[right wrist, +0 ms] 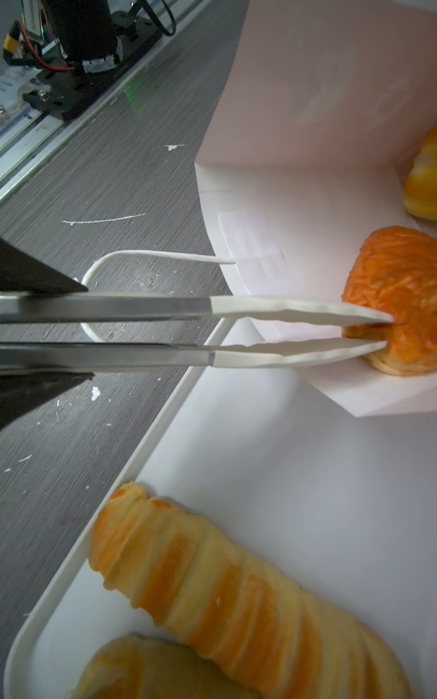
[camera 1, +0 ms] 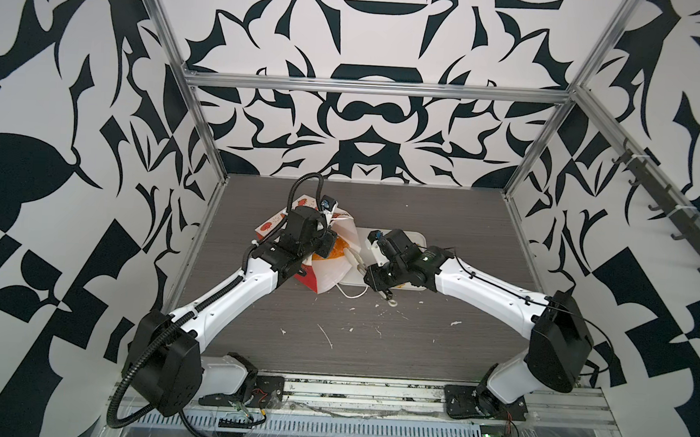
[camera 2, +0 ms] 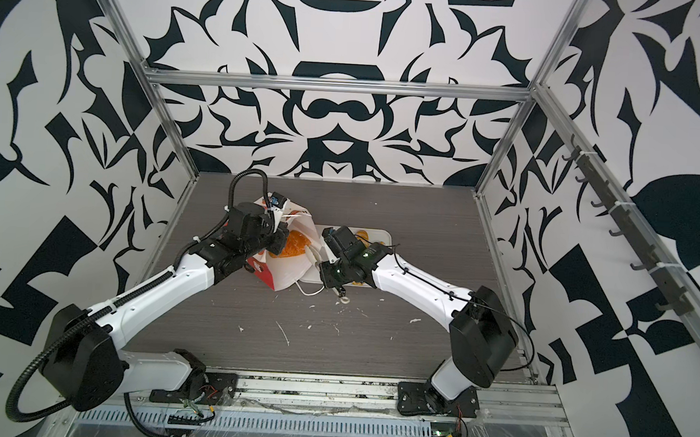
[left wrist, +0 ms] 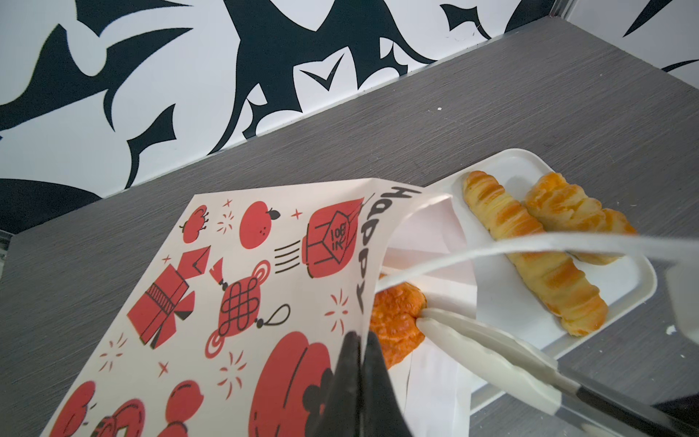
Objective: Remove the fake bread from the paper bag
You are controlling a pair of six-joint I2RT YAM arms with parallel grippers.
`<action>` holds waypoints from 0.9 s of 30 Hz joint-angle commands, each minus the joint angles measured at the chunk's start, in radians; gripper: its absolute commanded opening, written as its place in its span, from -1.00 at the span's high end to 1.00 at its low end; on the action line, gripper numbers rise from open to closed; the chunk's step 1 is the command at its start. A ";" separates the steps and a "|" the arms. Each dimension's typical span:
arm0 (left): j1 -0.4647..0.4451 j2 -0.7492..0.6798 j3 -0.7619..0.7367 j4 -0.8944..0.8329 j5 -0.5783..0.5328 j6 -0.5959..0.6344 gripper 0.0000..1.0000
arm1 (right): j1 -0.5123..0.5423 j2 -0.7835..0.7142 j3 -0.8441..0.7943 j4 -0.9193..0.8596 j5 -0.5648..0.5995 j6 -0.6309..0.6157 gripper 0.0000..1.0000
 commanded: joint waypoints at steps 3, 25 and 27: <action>0.000 -0.009 -0.018 0.023 -0.001 -0.010 1.00 | -0.002 -0.100 0.002 0.032 0.036 -0.040 0.21; 0.000 0.001 0.001 0.024 0.011 -0.009 1.00 | 0.050 -0.065 0.031 0.121 0.237 -0.557 0.11; 0.000 0.004 0.000 0.028 0.011 -0.009 1.00 | 0.050 -0.060 0.035 0.132 0.252 -0.600 0.09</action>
